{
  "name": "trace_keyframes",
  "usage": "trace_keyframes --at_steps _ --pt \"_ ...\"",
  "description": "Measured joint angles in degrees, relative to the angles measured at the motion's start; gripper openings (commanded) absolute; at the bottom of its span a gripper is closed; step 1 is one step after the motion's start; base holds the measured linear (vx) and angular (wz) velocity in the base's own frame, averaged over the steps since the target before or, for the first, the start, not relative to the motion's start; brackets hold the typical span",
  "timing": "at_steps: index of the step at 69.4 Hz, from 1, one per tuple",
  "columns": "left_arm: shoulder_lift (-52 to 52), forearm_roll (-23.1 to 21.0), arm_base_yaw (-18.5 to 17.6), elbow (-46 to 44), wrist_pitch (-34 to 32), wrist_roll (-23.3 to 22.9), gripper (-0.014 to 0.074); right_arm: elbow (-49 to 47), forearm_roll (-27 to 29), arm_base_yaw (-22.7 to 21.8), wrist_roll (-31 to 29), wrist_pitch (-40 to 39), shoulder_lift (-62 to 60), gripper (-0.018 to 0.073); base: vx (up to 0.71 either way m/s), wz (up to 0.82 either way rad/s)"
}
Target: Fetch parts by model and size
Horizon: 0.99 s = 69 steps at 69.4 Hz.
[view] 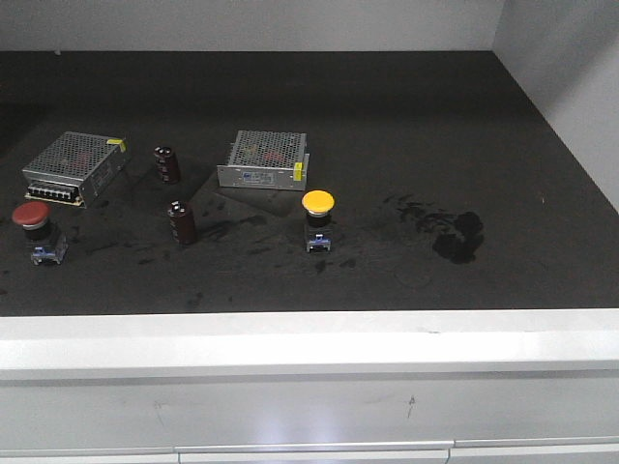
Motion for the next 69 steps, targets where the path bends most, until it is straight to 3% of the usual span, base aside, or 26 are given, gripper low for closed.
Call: trace_keyframes --at_steps 69 --pt "0.0 0.0 0.0 0.0 0.0 0.0 -0.0006 0.0 -0.8 0.0 -0.1 0.4 0.0 -0.0008 0.00 0.00"
